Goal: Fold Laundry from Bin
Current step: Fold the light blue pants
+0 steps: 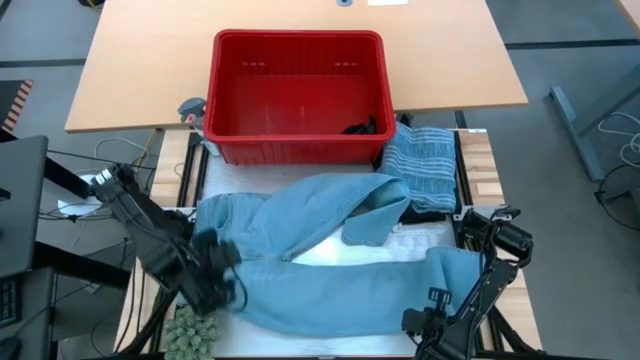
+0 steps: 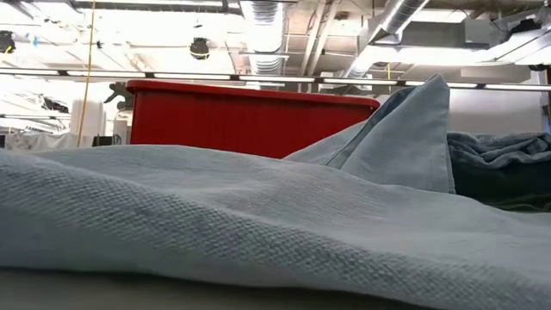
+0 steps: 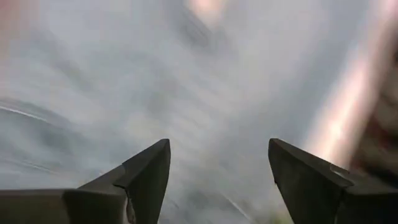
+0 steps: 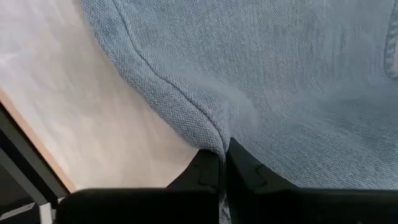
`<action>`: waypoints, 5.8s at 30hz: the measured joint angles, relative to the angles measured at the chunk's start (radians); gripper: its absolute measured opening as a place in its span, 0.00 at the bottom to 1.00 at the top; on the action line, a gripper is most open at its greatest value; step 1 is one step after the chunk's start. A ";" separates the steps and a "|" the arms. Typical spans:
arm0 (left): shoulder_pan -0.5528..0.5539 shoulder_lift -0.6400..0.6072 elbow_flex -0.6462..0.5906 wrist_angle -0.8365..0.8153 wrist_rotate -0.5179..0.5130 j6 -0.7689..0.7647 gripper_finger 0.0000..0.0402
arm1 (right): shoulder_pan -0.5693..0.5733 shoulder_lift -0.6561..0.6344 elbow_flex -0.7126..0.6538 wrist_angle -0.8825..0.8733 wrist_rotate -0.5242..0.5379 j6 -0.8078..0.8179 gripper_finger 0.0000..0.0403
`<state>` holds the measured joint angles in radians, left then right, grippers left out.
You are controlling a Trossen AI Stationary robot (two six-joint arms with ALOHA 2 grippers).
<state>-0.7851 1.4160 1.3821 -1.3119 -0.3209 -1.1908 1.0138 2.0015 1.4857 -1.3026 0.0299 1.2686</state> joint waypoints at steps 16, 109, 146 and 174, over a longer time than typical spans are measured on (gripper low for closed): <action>0.550 -0.295 -0.526 0.161 -0.138 0.203 0.54 | 0.000 0.000 0.000 0.032 0.000 0.018 0.08; 0.550 -0.326 -0.089 0.293 -0.058 0.582 0.54 | -0.362 -0.670 -0.707 0.431 0.736 0.675 0.55; 0.550 -0.316 -0.093 0.285 -0.094 0.579 0.54 | -0.690 -0.707 -0.124 -0.191 0.502 -0.009 0.06; 0.511 -0.238 -0.094 0.307 -0.057 0.552 0.54 | -0.950 -0.475 0.047 -0.261 1.257 -2.081 0.06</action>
<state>-0.2737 1.1782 1.2884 -1.0049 -0.3781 -0.6386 0.0638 1.5266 1.5323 -1.5634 1.2868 -0.8126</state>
